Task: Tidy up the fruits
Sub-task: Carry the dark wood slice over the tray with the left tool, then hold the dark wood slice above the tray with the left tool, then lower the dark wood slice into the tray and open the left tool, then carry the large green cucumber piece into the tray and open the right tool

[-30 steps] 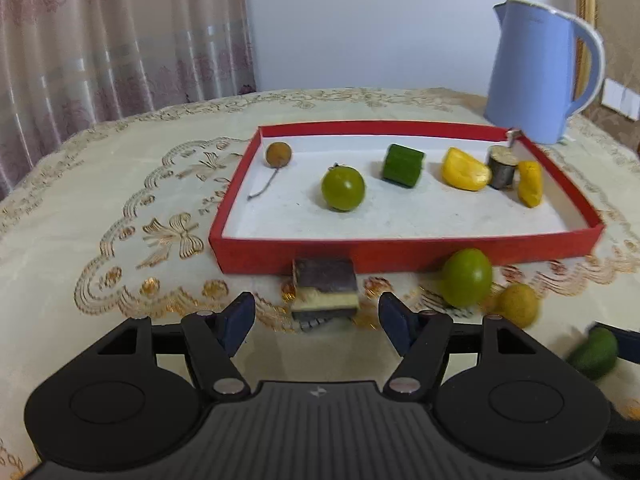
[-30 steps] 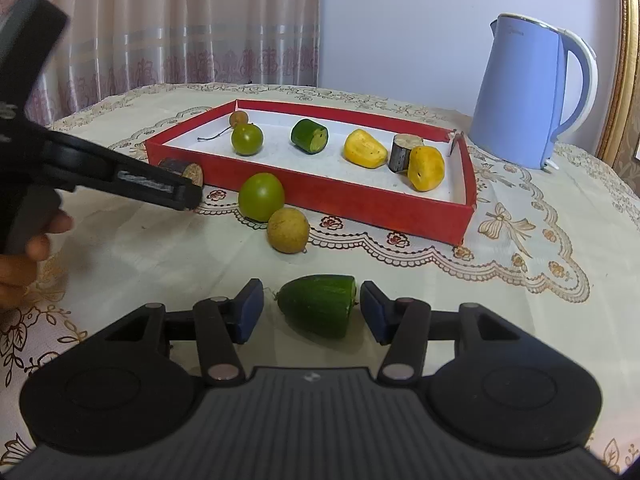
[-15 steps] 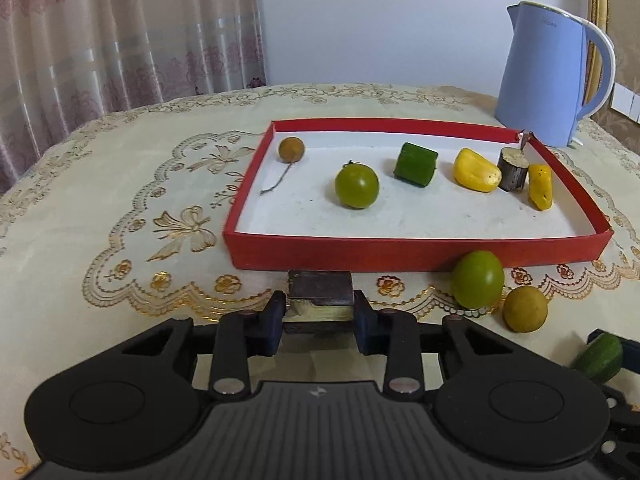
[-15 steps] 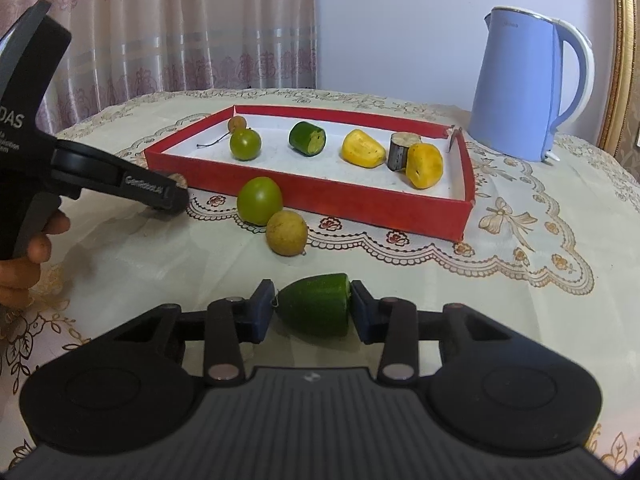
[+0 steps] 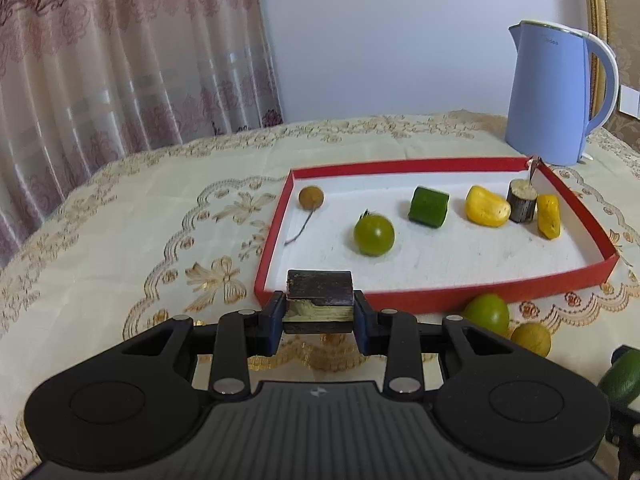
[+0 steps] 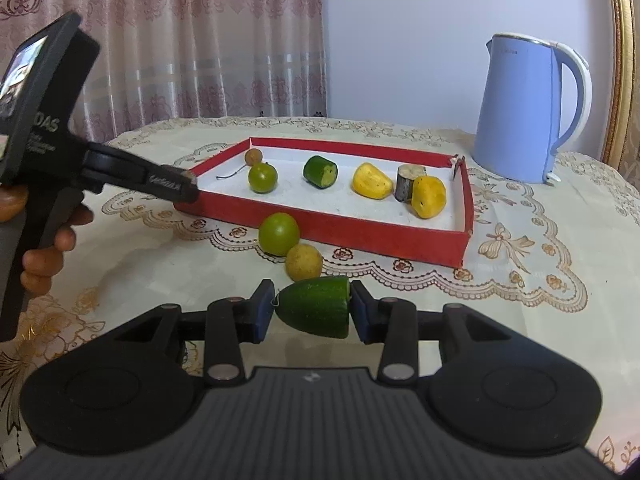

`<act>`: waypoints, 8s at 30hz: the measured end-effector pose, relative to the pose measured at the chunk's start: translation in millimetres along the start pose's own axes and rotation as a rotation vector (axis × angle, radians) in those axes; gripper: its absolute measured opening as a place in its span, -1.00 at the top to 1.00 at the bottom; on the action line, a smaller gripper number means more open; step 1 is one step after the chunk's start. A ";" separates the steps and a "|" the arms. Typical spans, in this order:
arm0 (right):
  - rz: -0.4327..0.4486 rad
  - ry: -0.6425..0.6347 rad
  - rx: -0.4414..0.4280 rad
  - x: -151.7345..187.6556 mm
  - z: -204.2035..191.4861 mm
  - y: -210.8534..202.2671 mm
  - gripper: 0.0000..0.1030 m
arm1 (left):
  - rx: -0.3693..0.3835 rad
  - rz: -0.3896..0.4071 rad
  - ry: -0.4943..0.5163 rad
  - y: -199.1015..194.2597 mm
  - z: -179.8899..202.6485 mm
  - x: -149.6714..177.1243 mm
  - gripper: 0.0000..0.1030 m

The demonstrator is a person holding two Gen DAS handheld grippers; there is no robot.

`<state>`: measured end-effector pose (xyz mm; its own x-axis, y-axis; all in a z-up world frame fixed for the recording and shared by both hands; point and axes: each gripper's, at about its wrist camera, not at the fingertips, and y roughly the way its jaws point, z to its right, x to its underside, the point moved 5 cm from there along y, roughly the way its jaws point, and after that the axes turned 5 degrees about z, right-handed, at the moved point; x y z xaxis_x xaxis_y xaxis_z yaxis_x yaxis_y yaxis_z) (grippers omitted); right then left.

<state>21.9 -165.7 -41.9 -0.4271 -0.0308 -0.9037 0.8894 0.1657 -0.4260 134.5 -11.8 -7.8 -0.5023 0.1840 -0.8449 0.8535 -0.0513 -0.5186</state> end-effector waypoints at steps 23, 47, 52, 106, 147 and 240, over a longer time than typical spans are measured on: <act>0.026 0.022 -0.017 -5.0 7.3 -8.4 0.26 | 0.001 0.043 0.100 25.5 46.3 -37.4 0.35; 0.027 0.017 -0.020 -5.4 8.7 -9.9 0.26 | -0.046 0.030 0.133 42.5 53.0 -39.3 0.35; 0.026 0.014 -0.021 -5.5 8.8 -9.4 0.26 | -0.054 0.029 0.138 45.1 54.5 -40.1 0.35; 0.015 0.029 -0.030 -2.5 16.7 -5.9 0.26 | -0.112 -0.004 0.203 84.3 63.2 -49.6 0.34; 0.008 0.020 -0.019 -16.7 15.0 0.5 0.26 | -0.099 -0.002 0.136 86.1 48.4 -75.2 -0.09; -0.079 0.028 0.146 -101.7 74.4 170.3 -0.11 | 0.031 -0.021 -0.067 -49.9 -18.4 18.7 -0.48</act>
<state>228.9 -207.7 -25.8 -0.4995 -0.0105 -0.8663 0.8661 0.0184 -0.4996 85.1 12.3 4.7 -0.5293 0.1192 -0.8400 0.8383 -0.0791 -0.5394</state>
